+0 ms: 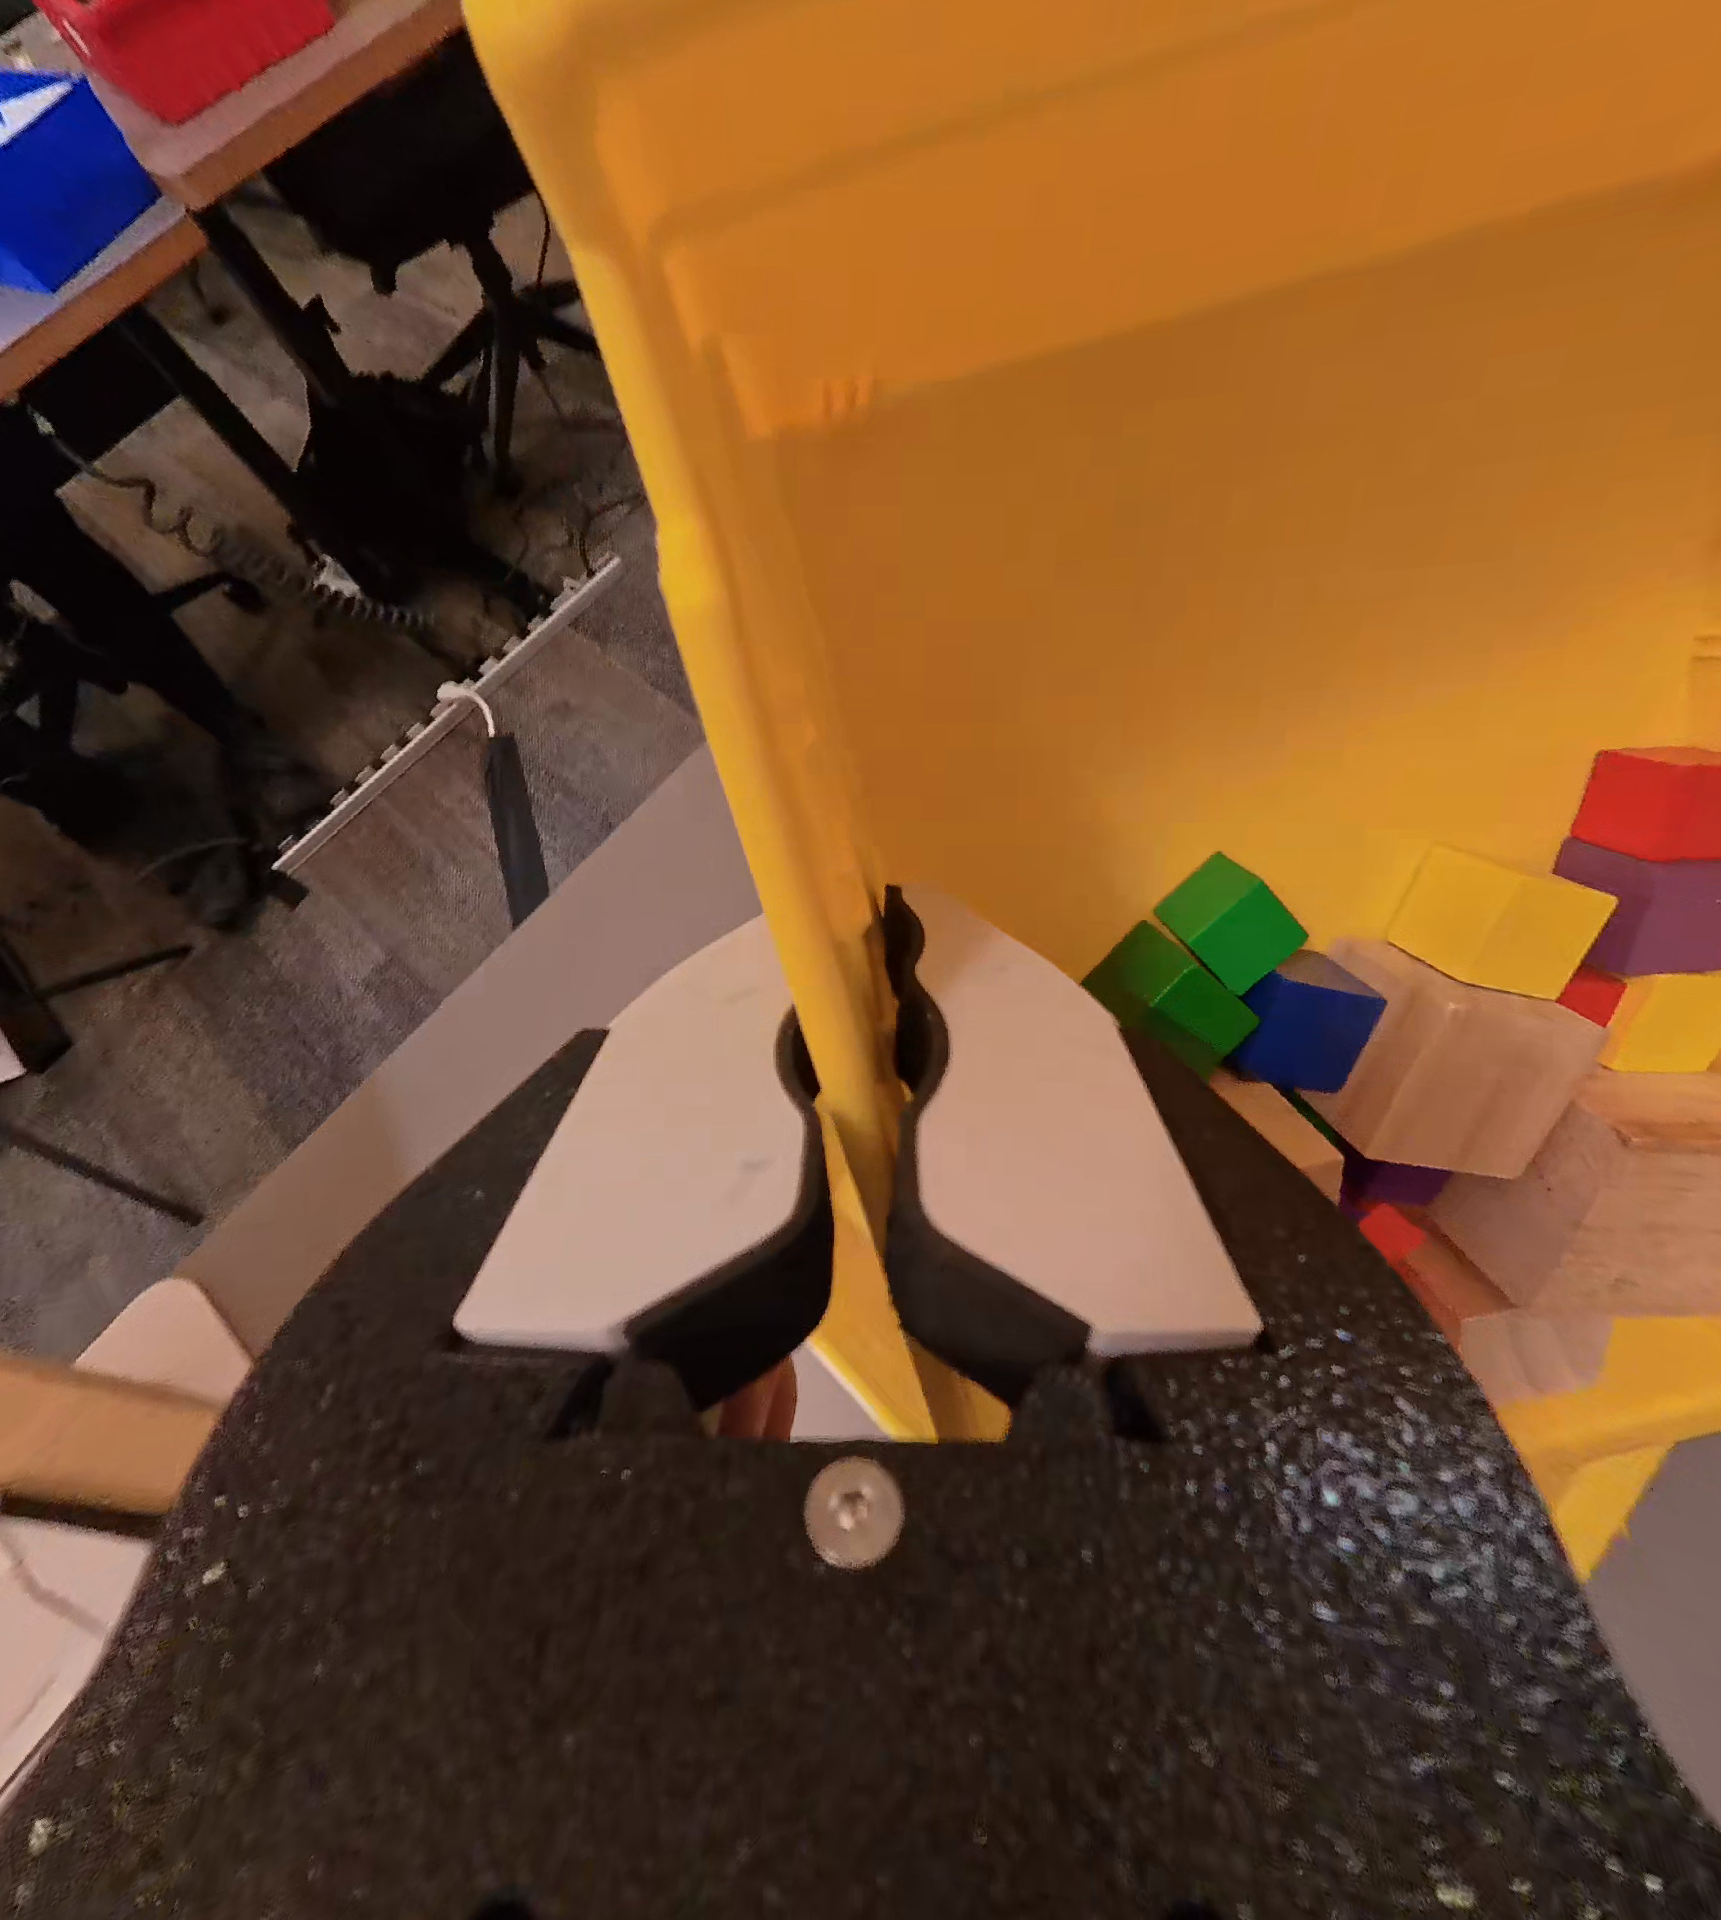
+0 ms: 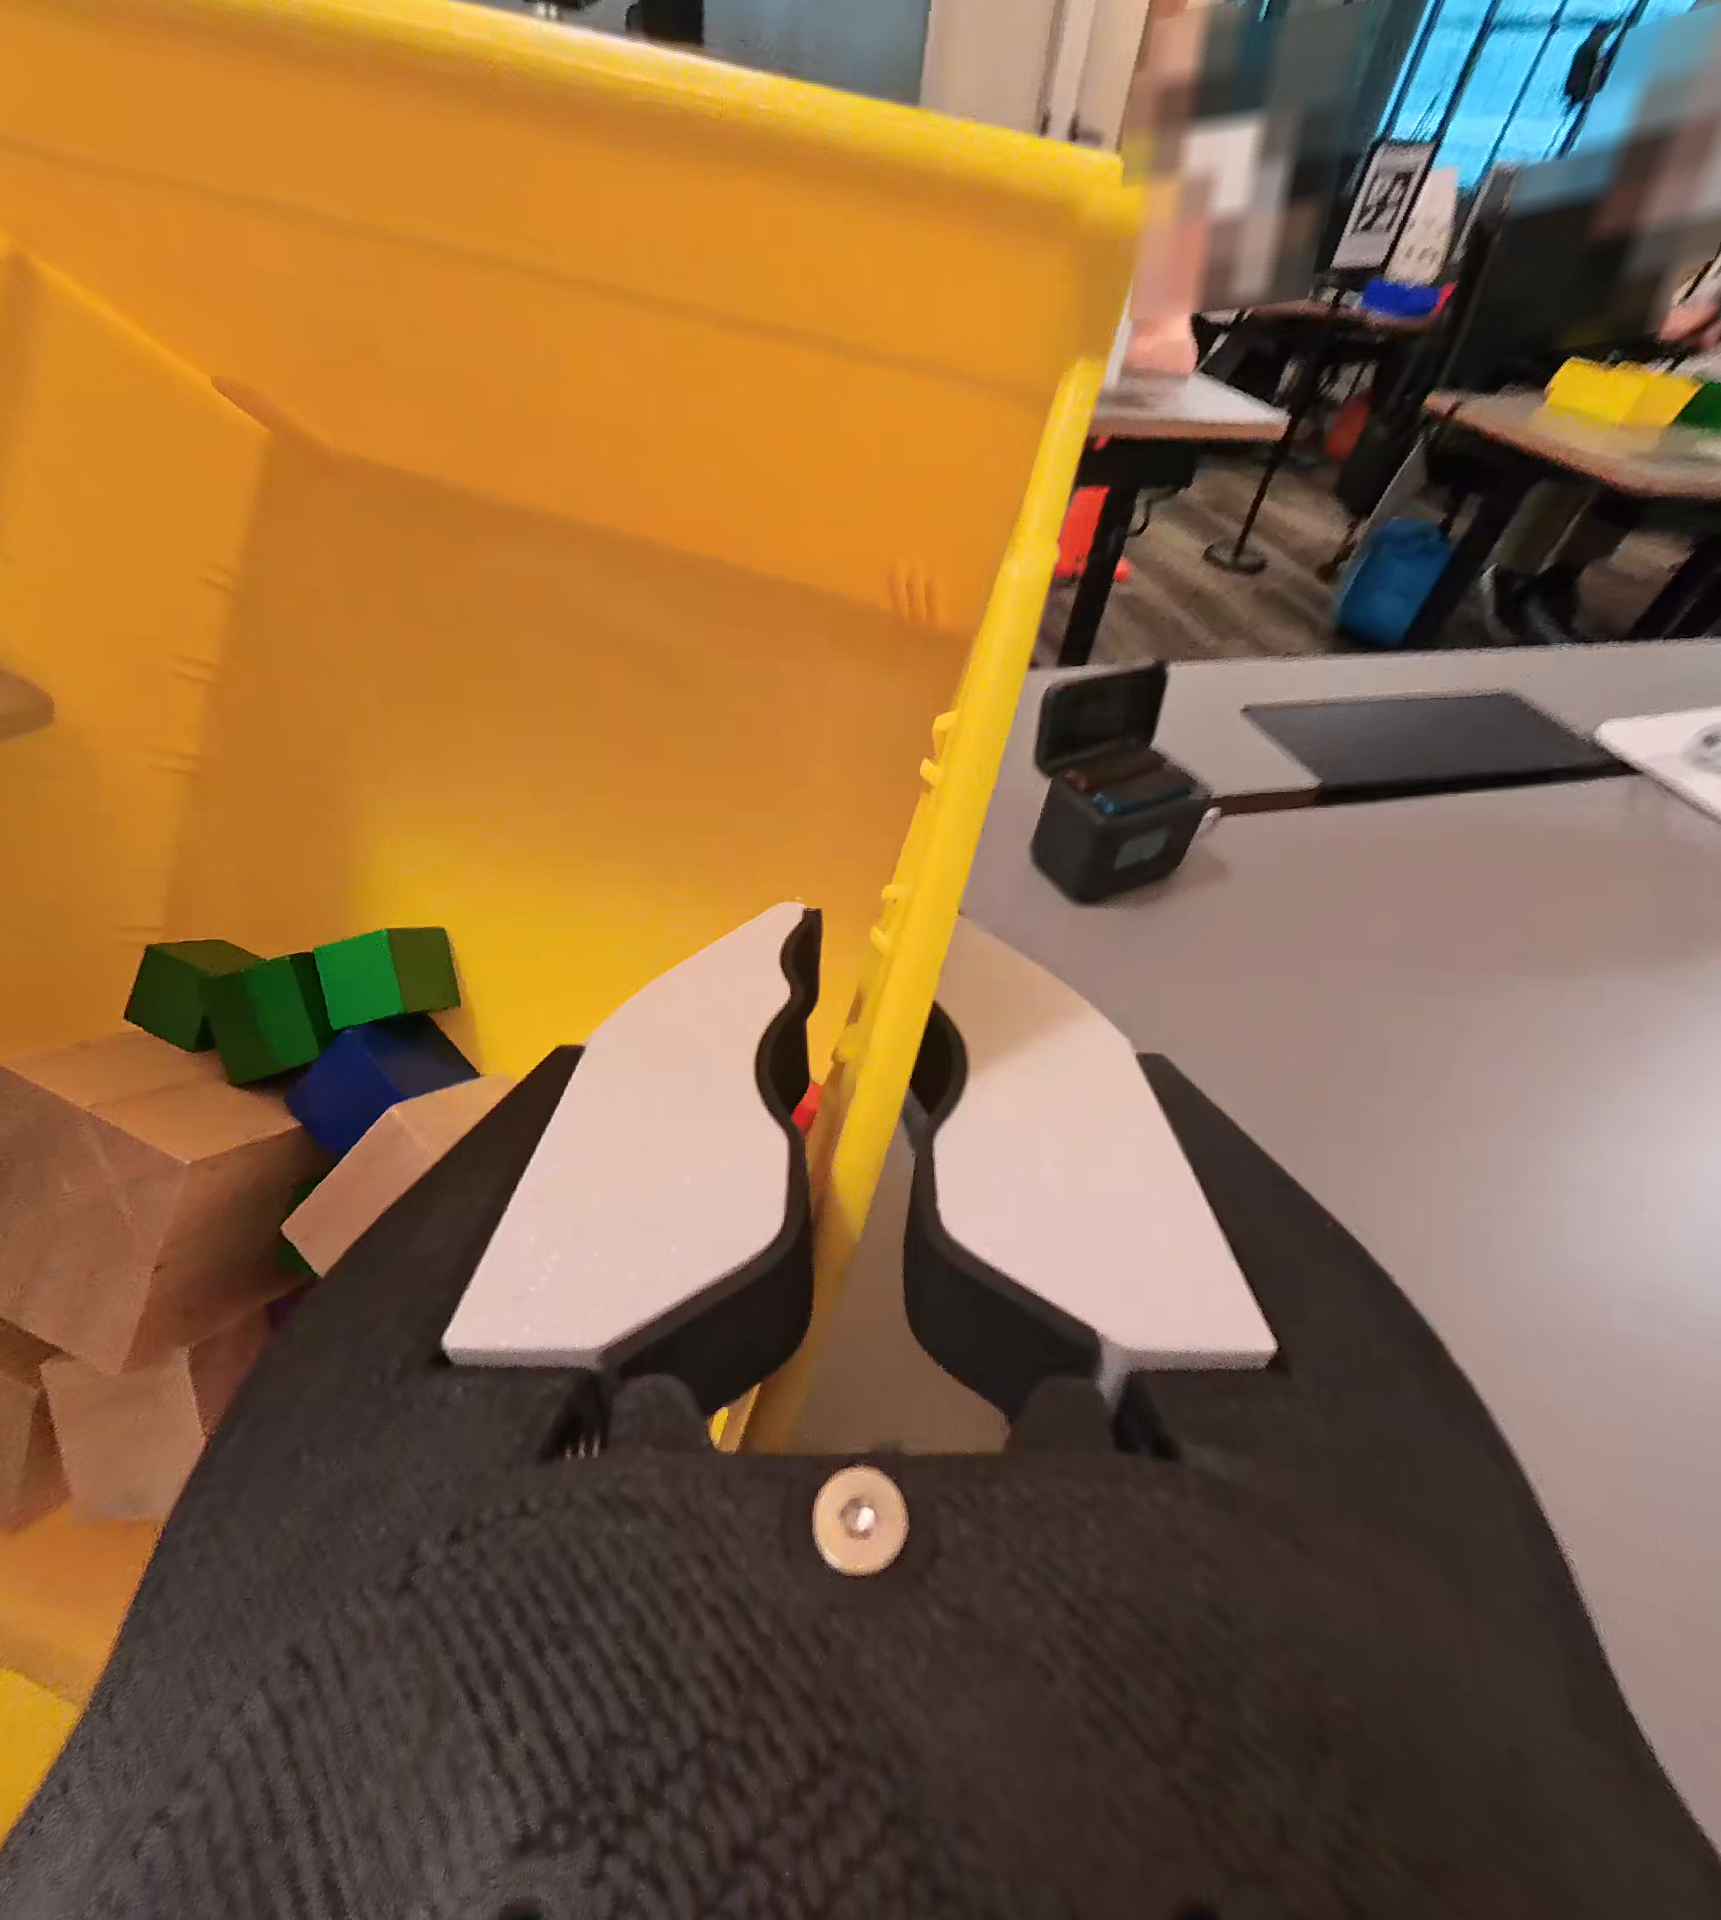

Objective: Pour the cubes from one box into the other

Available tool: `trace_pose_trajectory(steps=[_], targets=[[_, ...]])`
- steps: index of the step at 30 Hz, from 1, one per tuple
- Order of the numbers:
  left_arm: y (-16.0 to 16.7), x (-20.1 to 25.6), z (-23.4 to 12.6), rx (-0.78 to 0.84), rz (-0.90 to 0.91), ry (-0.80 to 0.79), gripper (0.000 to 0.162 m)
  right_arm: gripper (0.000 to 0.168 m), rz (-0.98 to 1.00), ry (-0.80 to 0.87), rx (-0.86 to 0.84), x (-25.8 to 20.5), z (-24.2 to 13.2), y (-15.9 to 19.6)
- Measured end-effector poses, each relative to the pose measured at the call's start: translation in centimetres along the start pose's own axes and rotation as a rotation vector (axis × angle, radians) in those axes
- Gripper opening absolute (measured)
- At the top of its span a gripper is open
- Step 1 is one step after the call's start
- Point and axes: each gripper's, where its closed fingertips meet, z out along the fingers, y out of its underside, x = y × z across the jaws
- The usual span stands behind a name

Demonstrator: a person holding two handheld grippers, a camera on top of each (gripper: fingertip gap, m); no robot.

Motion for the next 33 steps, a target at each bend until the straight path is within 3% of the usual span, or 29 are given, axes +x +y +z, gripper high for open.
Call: trace_pose_trajectory(steps=[7, 14, 33], targets=[[-2.8, -1.5, 1.6, 0.193, -0.071, 0.005, 0.005, 0.008, -0.073, 0.108, 0.142, 0.9, 2.1, -3.2], [-3.7, -3.4, 0.4, 0.434, -0.104, -0.040, 0.003, 0.008, -0.076, 0.159, 0.340, -0.8, 1.7, -4.1], [-2.5, -5.1, 0.5, 0.530, -0.165, 0.001, 0.004, 0.008, -0.173, 0.246, 0.413, -2.9, 1.3, -4.8]])
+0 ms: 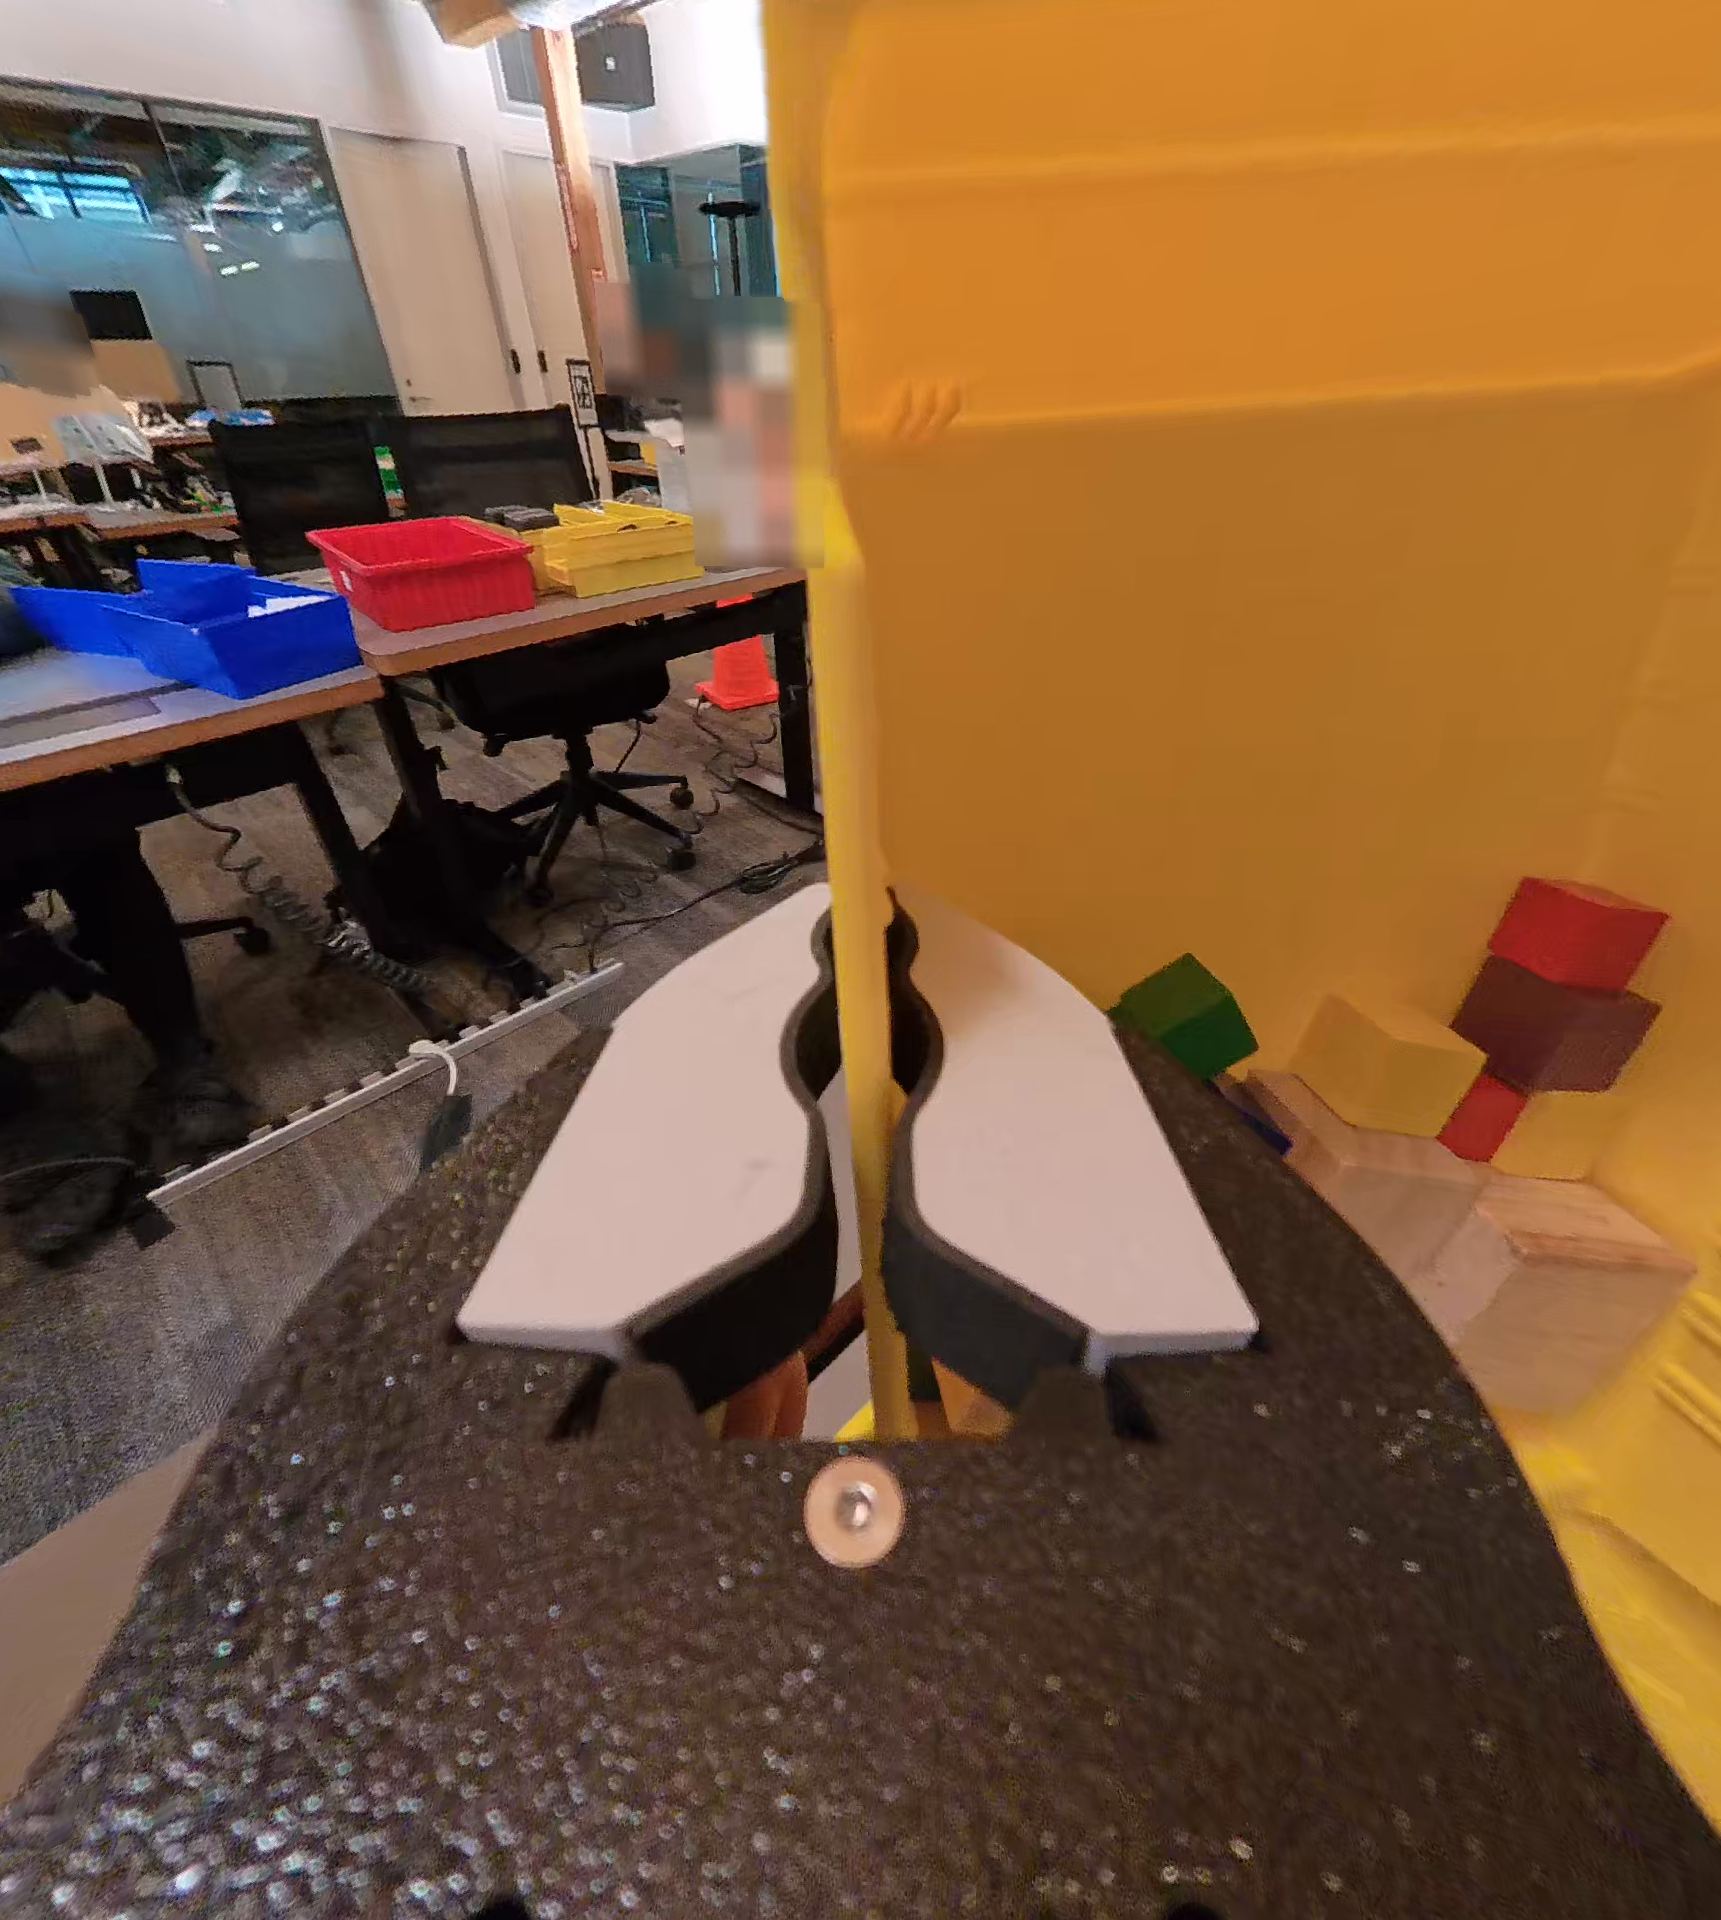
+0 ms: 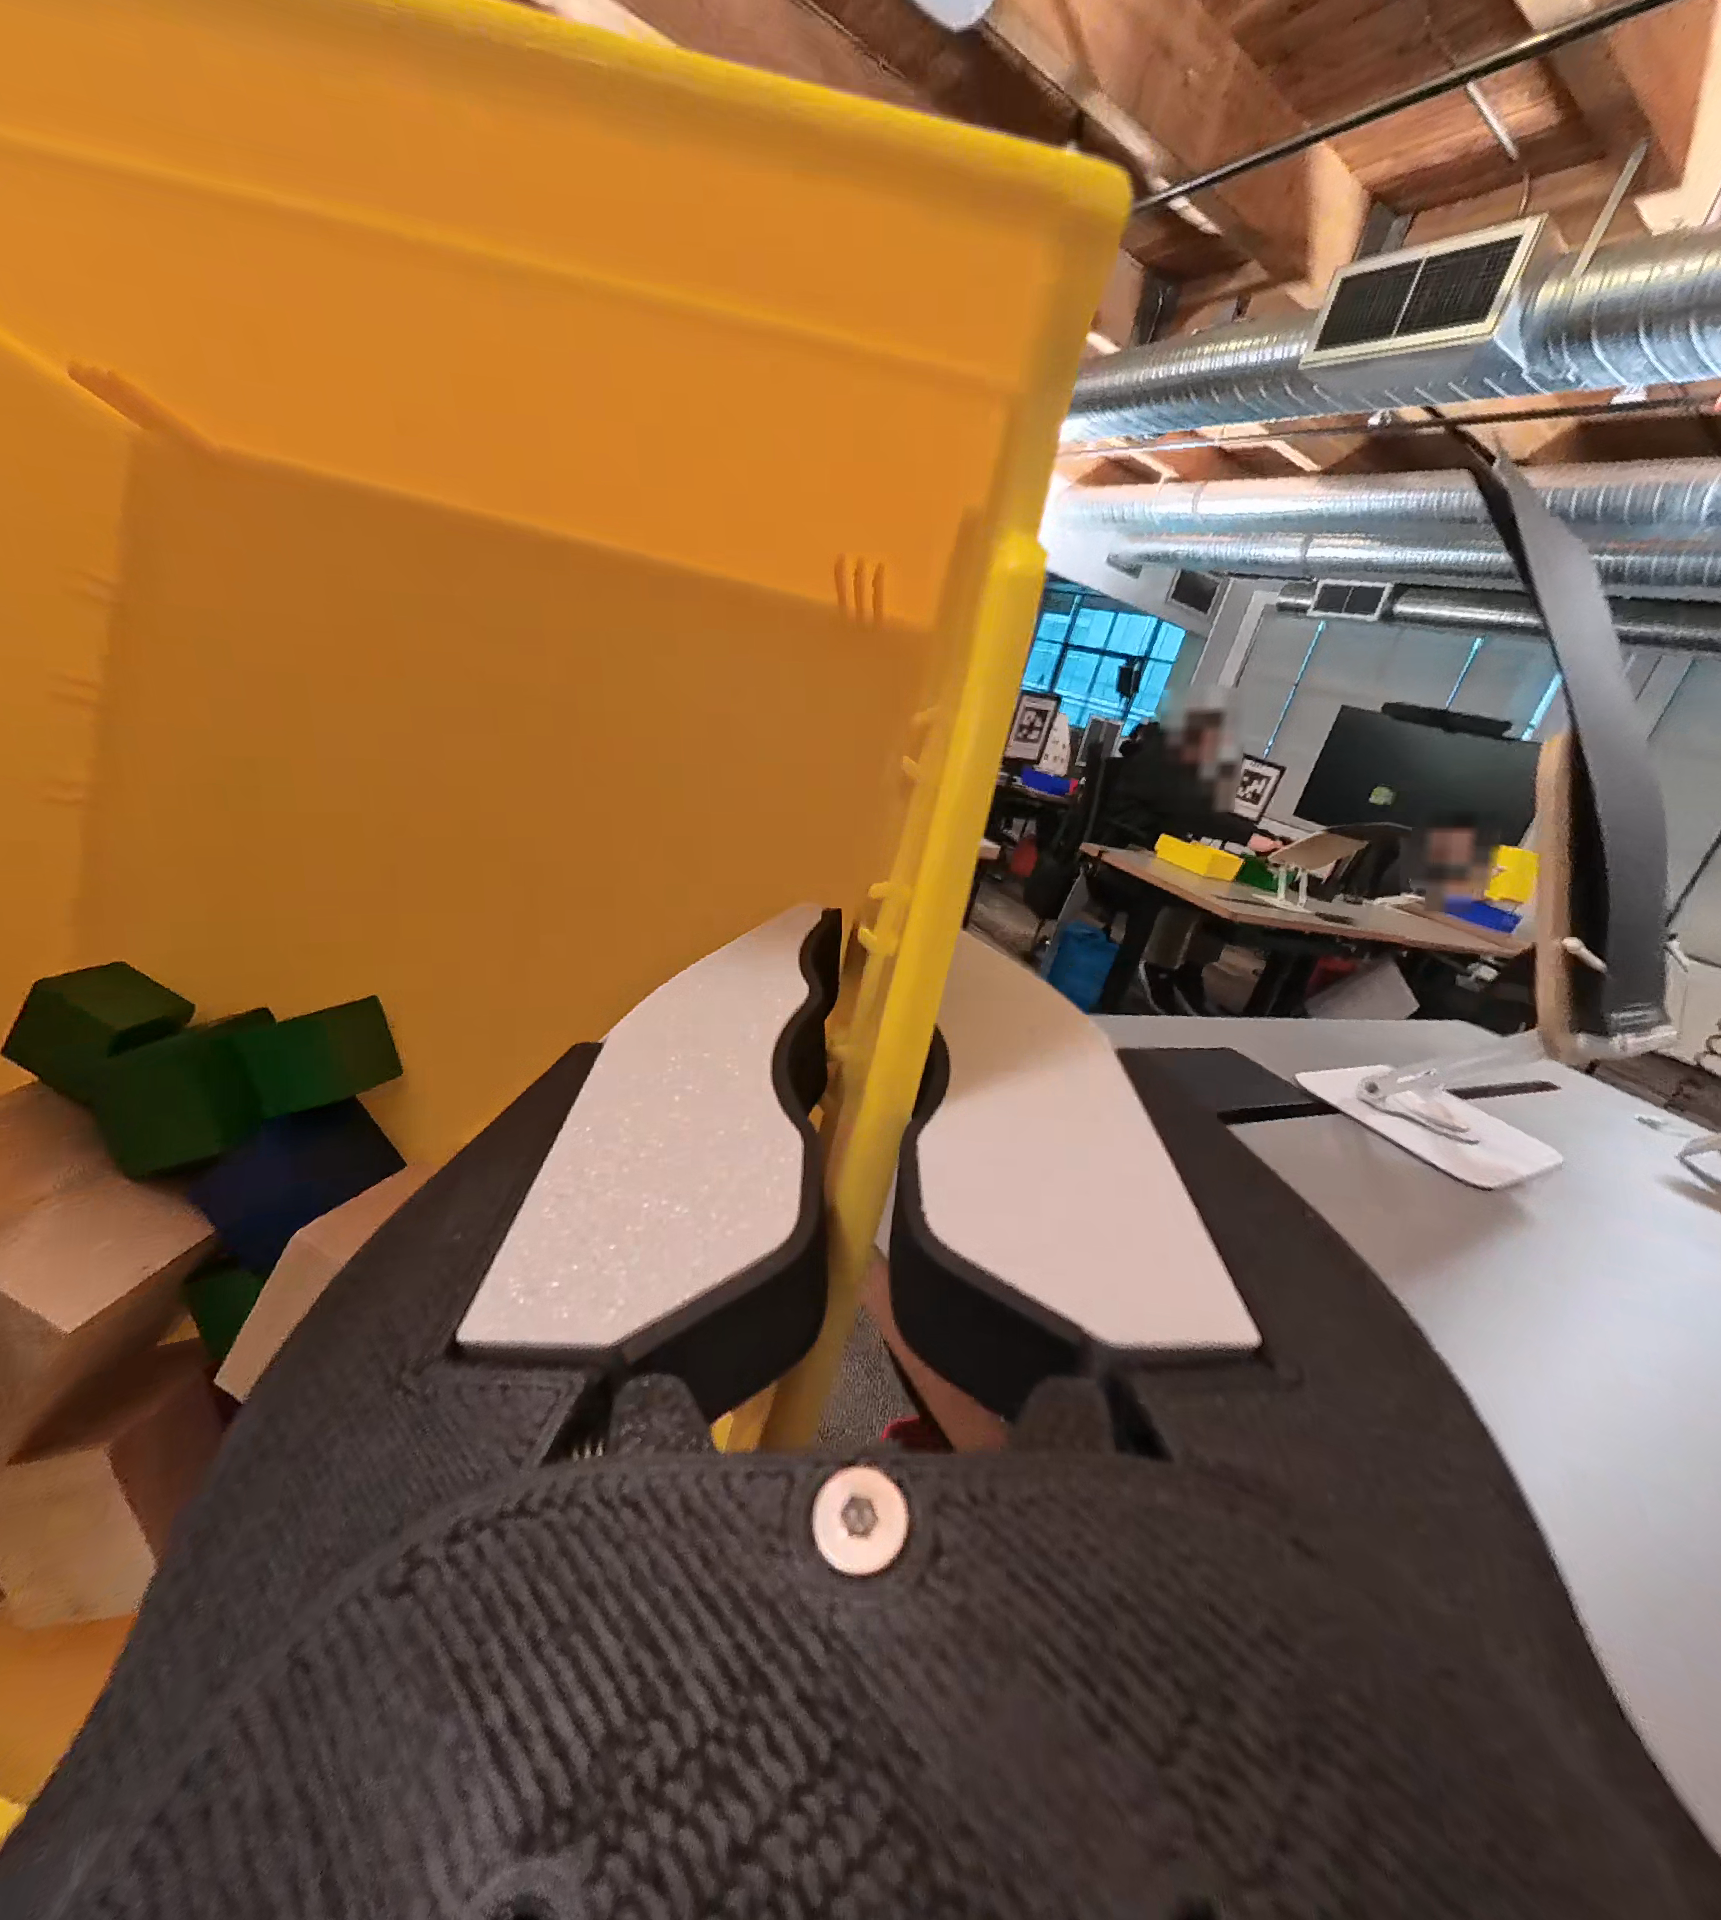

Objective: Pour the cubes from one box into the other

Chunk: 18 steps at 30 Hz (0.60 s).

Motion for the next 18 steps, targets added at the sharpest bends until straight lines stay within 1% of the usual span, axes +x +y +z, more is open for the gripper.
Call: trace_pose_trajectory(steps=[2, 5, 7, 9, 11, 16, 18], targets=[[0.2, -0.1, -0.1, -0.008, -0.024, 0.000, 0.004, 0.008, -0.017, -0.009, 0.001, -0.1, 0.0, -0.2], [-0.6, -0.2, -0.5, 0.039, -0.001, 0.000, 0.004, 0.007, -0.021, -0.005, 0.048, 0.0, -0.1, -1.1], [-0.6, -0.2, -0.4, 0.030, -0.023, 0.001, 0.004, 0.007, -0.025, 0.001, 0.060, 0.0, -0.1, -1.2], [-1.0, -0.2, -0.7, 0.065, 0.013, -0.019, 0.003, 0.007, -0.011, -0.003, 0.079, 0.0, -0.2, -1.2], [-0.1, -0.2, -0.2, 0.015, -0.016, -0.002, 0.004, 0.008, -0.020, -0.016, 0.052, -0.2, 0.2, -0.3], [0.4, -0.2, -0.1, 0.026, -0.014, -0.007, 0.004, 0.008, -0.025, -0.033, 0.065, -0.2, 0.1, -0.4], [0.1, 0.0, -0.3, 0.038, -0.022, 0.000, 0.004, 0.008, -0.027, -0.033, 0.074, 0.0, 0.1, -0.6]])
